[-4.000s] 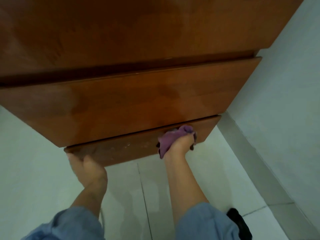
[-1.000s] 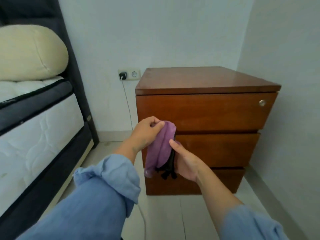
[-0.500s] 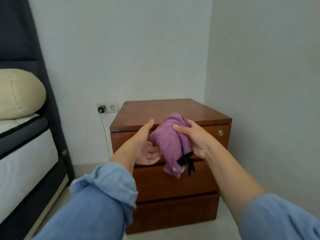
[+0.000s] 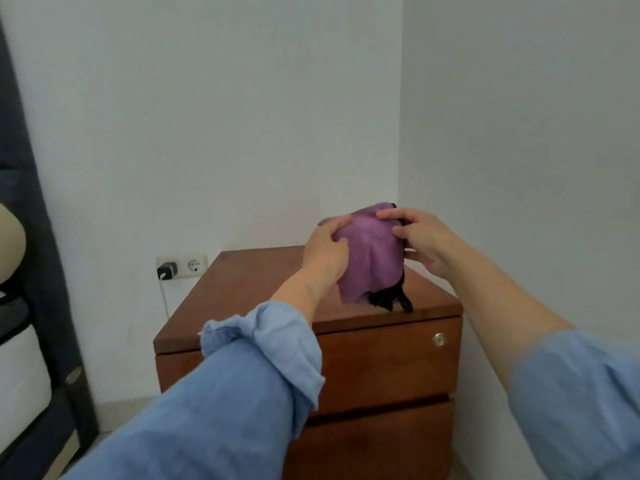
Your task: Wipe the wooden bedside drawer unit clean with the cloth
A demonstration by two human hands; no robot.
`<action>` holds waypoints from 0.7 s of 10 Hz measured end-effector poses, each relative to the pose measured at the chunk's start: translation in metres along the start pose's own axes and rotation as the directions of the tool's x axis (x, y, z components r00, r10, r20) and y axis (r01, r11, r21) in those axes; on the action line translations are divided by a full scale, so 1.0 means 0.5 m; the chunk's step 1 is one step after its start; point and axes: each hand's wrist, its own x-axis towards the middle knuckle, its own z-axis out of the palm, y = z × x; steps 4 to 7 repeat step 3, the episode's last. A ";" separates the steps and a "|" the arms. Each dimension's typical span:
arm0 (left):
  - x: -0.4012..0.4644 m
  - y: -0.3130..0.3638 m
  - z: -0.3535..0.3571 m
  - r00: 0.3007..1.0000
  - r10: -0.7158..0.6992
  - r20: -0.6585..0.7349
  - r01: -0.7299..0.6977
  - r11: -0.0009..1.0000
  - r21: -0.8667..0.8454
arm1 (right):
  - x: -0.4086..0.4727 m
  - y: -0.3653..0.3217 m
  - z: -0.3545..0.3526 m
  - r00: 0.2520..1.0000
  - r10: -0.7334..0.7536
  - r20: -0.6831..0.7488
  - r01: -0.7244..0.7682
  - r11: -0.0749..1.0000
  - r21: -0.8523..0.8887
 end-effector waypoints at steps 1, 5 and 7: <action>0.051 -0.008 0.046 0.998 0.062 0.000 -0.062 0.991 0.120 | 0.061 0.014 -0.029 0.994 -0.090 -0.066 0.085 0.994 -0.071; 0.005 -0.080 0.092 0.979 -0.186 0.084 0.140 0.912 0.386 | 0.053 0.165 -0.082 0.998 0.064 0.018 -0.050 0.899 -0.435; 0.005 -0.080 0.092 0.979 -0.186 0.084 0.140 0.912 0.386 | 0.053 0.165 -0.082 0.998 0.064 0.018 -0.050 0.899 -0.435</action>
